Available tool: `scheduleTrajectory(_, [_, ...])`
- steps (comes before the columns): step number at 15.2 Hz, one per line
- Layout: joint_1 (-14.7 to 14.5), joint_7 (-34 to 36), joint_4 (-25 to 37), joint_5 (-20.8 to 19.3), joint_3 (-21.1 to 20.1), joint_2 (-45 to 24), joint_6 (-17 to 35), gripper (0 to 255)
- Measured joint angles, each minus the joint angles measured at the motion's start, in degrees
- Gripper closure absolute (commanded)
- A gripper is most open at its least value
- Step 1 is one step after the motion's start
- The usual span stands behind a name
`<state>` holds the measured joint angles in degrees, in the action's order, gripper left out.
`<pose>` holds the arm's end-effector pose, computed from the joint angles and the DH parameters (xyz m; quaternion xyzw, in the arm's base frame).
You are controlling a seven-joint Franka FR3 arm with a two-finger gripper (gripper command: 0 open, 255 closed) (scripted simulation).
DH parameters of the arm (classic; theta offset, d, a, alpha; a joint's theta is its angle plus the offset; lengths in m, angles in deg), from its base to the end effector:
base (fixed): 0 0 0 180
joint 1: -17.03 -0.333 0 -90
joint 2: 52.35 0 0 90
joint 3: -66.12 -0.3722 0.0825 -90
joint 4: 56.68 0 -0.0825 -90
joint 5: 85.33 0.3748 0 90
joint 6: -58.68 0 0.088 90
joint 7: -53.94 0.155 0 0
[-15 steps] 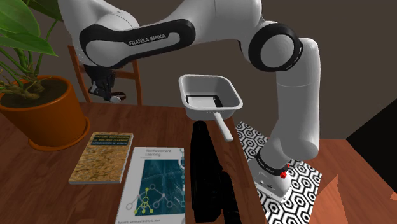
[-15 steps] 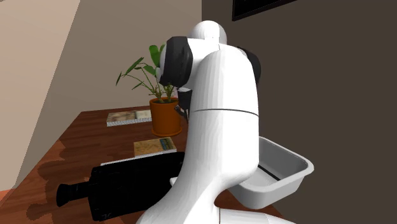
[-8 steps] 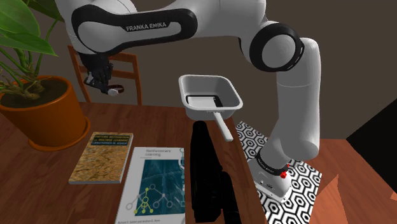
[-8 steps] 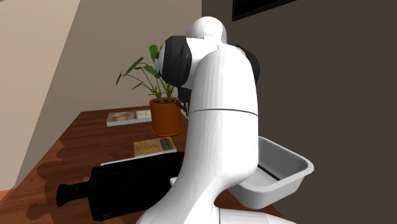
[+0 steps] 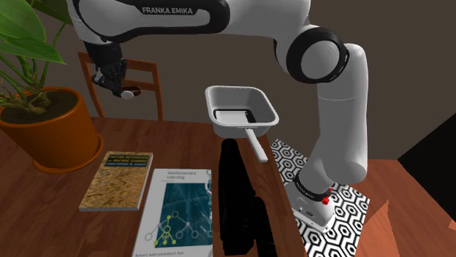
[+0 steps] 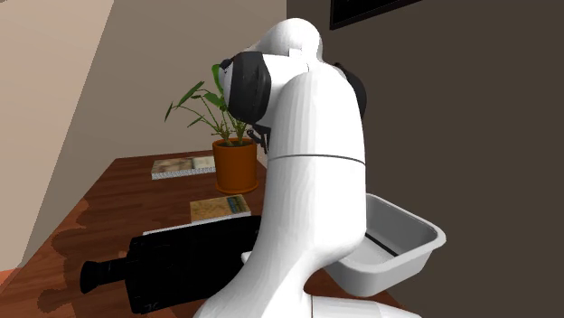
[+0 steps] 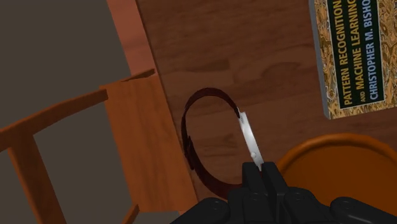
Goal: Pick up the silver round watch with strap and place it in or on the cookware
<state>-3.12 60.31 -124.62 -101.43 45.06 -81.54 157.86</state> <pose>0.6103 0.3971 0.5179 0.9543 0.2925 0.0506 0.0345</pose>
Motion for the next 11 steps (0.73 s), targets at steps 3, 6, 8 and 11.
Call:
scheduleTrajectory(3, [-0.57, -0.39, 3.60, -0.12, 0.03, -0.70, -2.84, 255])
scheduleTrajectory(6, [0.90, -0.75, -0.82, 1.00, -0.37, 3.16, -2.19, 255])
scheduleTrajectory(8, [3.33, -1.60, -8.75, 2.78, -0.71, 8.66, 0.60, 255])
scheduleTrajectory(11, [6.41, -3.44, -20.18, 5.78, -0.82, 17.08, 4.33, 255])
